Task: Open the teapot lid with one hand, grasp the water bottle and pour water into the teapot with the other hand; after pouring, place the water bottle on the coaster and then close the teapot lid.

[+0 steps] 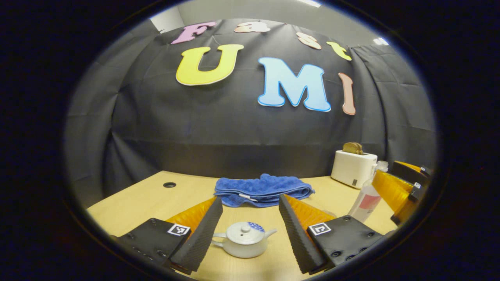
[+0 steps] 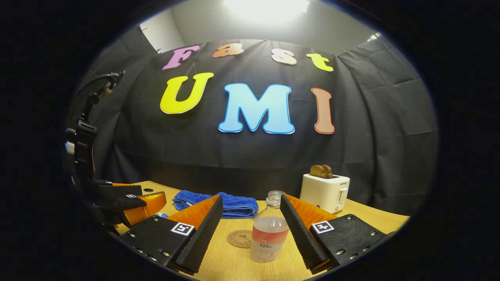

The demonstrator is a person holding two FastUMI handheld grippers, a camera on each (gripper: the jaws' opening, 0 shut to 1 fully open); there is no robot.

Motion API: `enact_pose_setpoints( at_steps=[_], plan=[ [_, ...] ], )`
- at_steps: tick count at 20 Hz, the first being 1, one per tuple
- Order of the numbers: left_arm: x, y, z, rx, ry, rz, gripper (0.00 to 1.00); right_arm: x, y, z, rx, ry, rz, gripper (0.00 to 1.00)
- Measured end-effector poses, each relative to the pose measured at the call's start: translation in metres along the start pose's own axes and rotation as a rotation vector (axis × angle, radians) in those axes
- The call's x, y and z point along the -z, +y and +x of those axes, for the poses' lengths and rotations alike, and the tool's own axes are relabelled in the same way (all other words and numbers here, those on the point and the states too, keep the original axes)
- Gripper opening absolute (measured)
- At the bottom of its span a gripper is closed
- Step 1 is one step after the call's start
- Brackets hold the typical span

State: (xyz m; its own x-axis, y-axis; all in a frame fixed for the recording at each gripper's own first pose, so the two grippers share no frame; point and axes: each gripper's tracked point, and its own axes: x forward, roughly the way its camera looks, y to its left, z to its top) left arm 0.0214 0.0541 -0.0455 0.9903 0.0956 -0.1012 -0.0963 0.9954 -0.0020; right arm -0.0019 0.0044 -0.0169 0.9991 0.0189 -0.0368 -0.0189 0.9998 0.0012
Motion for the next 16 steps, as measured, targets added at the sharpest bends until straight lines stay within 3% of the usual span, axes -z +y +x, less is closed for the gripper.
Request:
enact_pose_setpoints(
  at_steps=[16],
  plan=[
    [0.055, 0.013, 0.027, -0.058, 0.116, 0.083, 0.87, 0.015, -0.011, 0.004, 0.009, 0.054, 0.073, 0.94]
  ],
)
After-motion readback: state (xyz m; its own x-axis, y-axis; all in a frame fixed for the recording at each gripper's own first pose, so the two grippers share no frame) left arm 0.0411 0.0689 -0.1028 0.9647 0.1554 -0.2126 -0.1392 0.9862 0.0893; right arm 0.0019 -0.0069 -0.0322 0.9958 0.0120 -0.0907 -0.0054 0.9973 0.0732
